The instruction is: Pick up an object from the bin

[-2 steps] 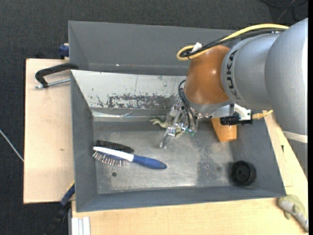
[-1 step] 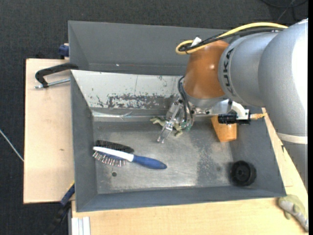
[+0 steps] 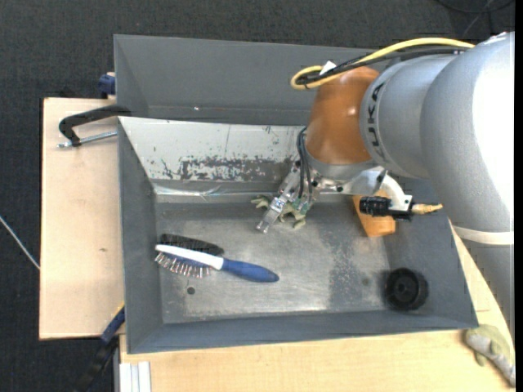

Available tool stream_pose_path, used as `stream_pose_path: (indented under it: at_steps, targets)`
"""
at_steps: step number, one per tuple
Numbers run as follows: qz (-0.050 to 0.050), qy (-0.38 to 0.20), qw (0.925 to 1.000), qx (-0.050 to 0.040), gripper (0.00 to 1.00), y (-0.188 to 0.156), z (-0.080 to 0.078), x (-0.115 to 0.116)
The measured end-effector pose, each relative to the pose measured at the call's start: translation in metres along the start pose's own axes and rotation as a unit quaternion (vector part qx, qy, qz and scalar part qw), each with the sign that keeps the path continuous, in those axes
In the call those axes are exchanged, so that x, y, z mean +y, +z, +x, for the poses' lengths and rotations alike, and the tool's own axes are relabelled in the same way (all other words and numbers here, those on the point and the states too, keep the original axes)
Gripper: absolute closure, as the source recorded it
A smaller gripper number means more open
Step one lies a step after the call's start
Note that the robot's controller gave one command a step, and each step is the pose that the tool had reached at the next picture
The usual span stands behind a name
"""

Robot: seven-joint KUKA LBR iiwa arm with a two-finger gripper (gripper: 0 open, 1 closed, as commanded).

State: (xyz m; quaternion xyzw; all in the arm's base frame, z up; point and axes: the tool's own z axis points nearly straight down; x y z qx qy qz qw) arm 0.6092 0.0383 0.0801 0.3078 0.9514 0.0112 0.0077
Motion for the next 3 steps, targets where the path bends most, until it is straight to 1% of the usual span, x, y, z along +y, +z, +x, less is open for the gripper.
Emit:
stream_pose_path:
  at_steps: [1, 2, 3]
  targets:
    - [0.006, 0.059, 0.9982, 0.0020, 0.00, 0.005, -0.009, -0.017]
    - [0.007, 0.062, 0.9981, -0.0001, 1.00, 0.004, -0.011, -0.020]
    - [0.009, 0.060, 0.9982, -0.0004, 1.00, -0.061, -0.013, -0.016]
